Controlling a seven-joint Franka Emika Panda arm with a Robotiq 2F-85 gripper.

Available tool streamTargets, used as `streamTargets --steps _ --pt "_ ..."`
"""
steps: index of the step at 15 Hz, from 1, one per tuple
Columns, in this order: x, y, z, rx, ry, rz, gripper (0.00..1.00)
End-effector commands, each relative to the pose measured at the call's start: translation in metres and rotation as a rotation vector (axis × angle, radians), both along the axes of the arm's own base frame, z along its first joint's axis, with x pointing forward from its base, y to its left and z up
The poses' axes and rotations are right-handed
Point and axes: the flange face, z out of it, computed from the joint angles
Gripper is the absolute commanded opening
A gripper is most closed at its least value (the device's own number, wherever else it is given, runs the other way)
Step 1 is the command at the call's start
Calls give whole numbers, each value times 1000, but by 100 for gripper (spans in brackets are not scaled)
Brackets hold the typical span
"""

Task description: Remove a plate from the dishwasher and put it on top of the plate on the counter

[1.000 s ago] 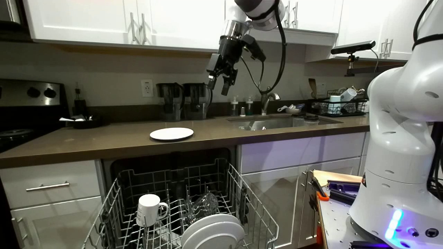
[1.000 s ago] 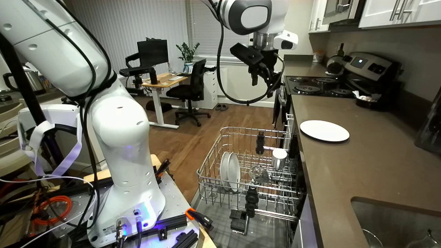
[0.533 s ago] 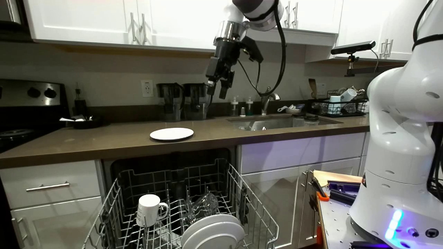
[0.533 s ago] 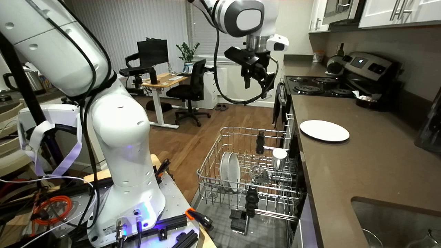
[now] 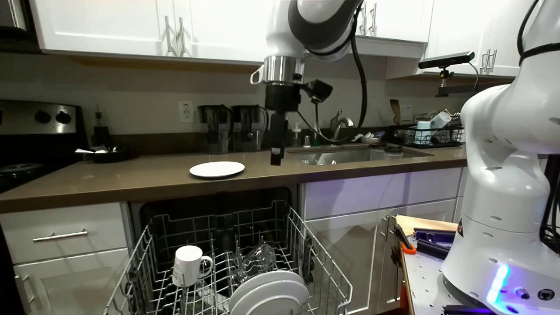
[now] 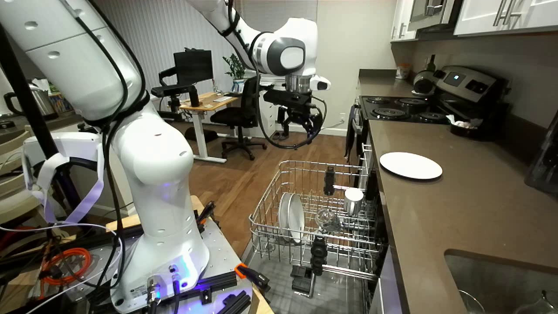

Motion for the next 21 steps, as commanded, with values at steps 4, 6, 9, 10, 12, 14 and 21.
streamTargets --steps 4,6,9,10,12,14,21 --pt "-2 13 -48 -23 -55 75 100" --pt "-2 18 -66 -27 -49 94 100" --pt "-2 19 -70 -27 -45 97 100" --pt "-1 19 -70 -27 -46 98 100" --pt "3 25 -96 -36 -23 107 100" --pt "4 29 -116 -30 6 115 100" --pt "0 54 -197 -24 71 179 100"
